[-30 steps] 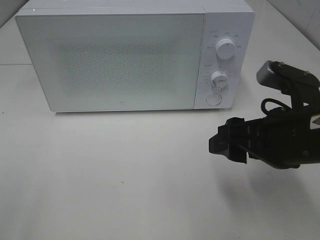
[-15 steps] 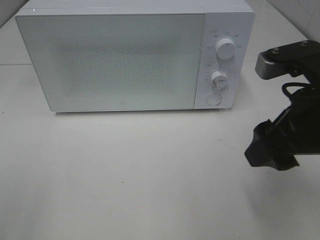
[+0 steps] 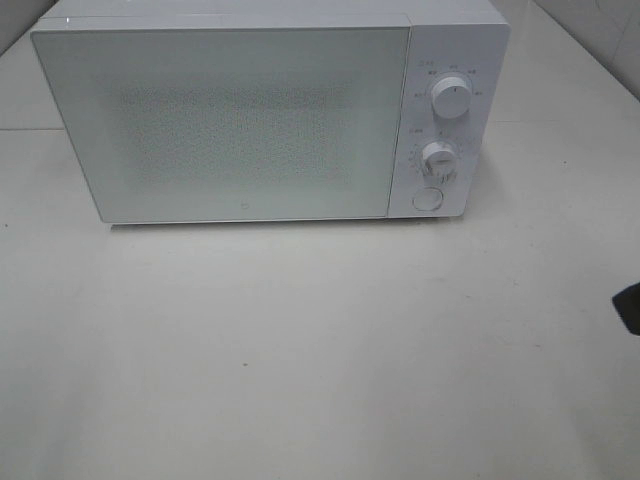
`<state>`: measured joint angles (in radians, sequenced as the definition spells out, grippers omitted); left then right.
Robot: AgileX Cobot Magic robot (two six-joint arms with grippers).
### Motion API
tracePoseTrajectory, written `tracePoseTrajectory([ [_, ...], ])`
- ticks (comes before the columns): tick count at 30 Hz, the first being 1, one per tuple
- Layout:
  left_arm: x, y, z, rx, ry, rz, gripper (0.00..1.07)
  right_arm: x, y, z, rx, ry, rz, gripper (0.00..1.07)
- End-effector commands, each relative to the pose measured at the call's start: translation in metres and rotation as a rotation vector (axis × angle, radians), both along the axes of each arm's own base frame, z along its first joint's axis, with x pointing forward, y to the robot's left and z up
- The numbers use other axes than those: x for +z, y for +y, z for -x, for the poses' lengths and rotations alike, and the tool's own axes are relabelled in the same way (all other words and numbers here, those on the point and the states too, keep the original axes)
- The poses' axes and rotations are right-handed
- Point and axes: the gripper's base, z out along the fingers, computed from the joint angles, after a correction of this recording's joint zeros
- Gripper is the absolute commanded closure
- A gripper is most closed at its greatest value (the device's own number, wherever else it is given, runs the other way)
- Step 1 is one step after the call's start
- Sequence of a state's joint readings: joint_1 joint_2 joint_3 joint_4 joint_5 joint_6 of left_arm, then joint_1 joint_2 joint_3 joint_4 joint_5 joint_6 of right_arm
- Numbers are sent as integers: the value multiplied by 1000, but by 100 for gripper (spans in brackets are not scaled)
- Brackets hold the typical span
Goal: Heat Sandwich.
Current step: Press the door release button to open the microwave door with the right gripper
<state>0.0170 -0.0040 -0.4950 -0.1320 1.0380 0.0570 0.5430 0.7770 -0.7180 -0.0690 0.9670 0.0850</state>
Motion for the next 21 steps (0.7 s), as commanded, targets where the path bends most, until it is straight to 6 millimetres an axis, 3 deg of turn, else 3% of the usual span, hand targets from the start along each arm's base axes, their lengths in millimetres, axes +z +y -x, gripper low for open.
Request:
tracePoseTrajectory([
  [1,-1,0,4,3,-29,6,7,11,-14,21,1,-63,-25,31],
  [3,-1,0,4,3,-29,6,7,17,-24,37,-2,-104,-49,31],
  [16,-1,0,4,3,-29,6,7,26,-56,81,-185,-280,-95,31],
  [21,-1,0,4,3,-29,6,7,14,-62,97,-246,-362,-120,31],
])
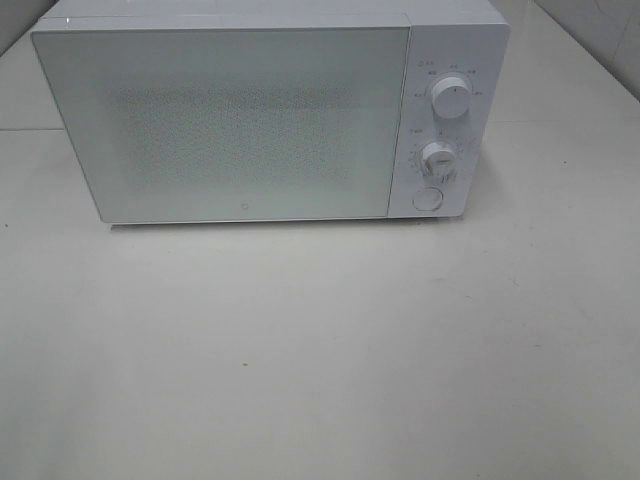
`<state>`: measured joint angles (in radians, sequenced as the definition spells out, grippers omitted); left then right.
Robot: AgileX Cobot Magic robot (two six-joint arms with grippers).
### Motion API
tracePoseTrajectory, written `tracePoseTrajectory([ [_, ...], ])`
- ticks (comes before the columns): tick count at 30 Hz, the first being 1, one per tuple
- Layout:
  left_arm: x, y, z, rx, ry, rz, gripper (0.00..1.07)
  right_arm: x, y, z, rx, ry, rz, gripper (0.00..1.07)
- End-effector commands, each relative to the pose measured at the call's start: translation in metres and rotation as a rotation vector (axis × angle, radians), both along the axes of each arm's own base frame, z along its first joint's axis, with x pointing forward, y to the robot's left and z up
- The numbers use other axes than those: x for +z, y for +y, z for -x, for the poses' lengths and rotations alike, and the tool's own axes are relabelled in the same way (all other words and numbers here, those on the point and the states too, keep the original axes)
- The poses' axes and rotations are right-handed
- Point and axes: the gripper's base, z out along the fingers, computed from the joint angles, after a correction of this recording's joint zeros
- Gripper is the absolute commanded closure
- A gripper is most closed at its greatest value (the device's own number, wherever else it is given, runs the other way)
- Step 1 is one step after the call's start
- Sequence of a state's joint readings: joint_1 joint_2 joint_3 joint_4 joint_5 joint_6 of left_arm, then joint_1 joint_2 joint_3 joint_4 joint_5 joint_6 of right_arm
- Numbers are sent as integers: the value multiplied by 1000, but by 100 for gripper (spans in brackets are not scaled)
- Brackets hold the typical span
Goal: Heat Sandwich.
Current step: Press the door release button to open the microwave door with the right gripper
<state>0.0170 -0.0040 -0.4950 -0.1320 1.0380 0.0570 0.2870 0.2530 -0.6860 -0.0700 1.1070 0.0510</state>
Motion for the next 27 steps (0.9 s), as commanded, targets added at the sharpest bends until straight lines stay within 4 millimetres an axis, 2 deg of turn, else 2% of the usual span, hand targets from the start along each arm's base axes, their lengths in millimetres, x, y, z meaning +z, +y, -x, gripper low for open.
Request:
tracePoseTrajectory([
  [1,-1,0,4,3,-29,6,7,-12,-3,9,-44,-60,-1,31],
  [10,-1,0,4,3,-29,6,7,-44,-5,27,-172,-187,-18,31],
  [27,-1,0,3,3,-25,6,8,-44,-5,27,-188,-184,-17,31],
])
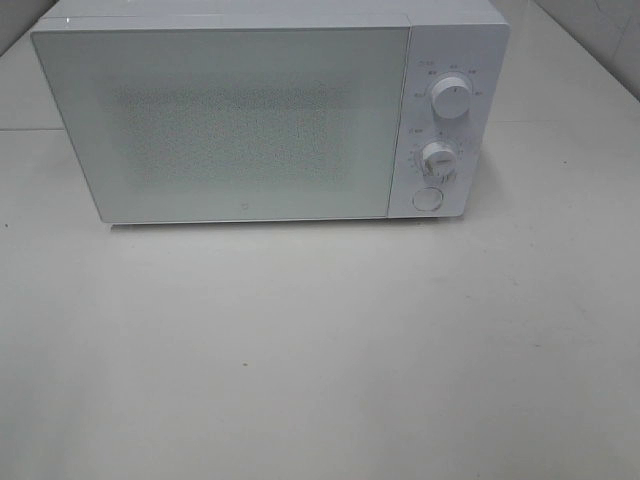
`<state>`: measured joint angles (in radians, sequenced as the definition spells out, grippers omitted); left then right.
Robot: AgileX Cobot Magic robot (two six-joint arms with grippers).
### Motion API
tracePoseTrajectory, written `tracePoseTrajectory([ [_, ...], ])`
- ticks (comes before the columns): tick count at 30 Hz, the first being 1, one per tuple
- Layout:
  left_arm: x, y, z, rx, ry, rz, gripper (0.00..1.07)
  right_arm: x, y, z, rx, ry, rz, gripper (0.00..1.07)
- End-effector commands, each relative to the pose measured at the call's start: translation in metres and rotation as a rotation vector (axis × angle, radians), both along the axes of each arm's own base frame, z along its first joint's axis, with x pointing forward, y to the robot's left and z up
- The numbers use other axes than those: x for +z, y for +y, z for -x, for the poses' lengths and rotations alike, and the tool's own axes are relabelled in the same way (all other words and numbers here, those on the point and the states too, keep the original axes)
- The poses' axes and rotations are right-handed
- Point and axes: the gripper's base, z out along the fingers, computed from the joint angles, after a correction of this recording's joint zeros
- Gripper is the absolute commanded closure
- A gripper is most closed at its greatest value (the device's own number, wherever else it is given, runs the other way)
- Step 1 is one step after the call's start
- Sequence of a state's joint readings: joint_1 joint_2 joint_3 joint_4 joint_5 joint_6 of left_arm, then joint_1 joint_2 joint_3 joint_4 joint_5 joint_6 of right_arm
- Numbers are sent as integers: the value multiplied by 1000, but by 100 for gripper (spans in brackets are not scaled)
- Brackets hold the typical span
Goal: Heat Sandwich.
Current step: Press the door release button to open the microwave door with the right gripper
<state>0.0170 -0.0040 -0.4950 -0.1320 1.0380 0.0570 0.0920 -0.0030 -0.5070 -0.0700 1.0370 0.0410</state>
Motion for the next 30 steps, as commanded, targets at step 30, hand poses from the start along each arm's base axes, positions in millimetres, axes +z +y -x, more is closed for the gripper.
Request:
tracePoseTrajectory([
  [30,-1,0,3,3,-25,6,8,32,9,-77,21,-192,-16,32],
])
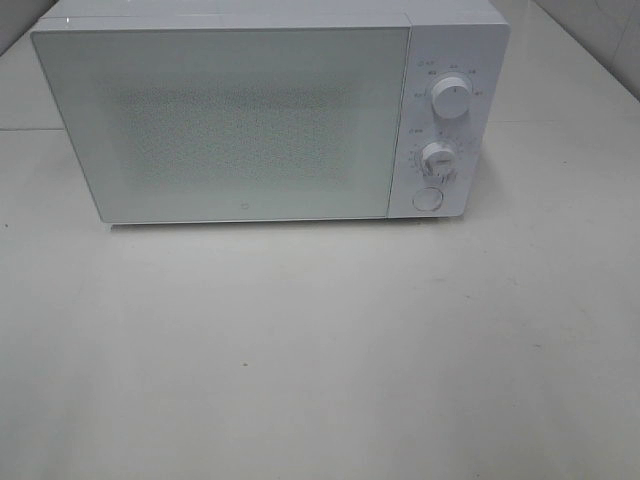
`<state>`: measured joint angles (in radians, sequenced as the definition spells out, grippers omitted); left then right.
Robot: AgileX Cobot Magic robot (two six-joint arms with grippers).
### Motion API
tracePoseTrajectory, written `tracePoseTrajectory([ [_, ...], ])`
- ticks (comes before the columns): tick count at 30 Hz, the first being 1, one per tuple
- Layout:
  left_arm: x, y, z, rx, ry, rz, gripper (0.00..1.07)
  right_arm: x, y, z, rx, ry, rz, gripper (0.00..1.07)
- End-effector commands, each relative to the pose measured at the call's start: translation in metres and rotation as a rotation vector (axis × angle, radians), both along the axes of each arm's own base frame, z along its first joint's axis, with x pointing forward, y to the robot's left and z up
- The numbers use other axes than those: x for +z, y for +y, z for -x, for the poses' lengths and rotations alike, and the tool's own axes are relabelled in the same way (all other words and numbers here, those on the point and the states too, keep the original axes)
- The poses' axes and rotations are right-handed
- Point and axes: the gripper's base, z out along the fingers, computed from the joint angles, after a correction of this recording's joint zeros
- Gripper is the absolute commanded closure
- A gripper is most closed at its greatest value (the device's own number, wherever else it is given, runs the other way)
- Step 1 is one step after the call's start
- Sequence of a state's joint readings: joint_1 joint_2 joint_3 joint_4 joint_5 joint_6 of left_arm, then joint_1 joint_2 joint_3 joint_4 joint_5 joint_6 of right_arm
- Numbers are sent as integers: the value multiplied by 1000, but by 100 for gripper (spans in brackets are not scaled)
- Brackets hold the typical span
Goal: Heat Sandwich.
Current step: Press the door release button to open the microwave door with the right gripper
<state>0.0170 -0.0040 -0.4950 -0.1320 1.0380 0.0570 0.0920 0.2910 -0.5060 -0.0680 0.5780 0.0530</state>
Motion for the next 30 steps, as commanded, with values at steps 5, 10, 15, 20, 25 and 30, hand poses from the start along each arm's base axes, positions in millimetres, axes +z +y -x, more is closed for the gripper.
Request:
tracePoseTrajectory([
  [5,-1,0,3,3,-25,6,8,-1,3,-28,2,-10,0,32],
  [10,-1,0,3,3,-25,6,8,-5,5,-47,6,23,3,32],
  [15,-1,0,3,3,-25,6,8,-10,7,-65,11,50,5,32],
  [20,-1,0,3,3,-25,6,8,-17,9,-85,16,68,6,32],
  [25,-1,0,3,3,-25,6,8,-23,11,-102,22,71,6,32],
  [30,-1,0,3,3,-25,6,8,-27,12,-116,28,49,3,32],
])
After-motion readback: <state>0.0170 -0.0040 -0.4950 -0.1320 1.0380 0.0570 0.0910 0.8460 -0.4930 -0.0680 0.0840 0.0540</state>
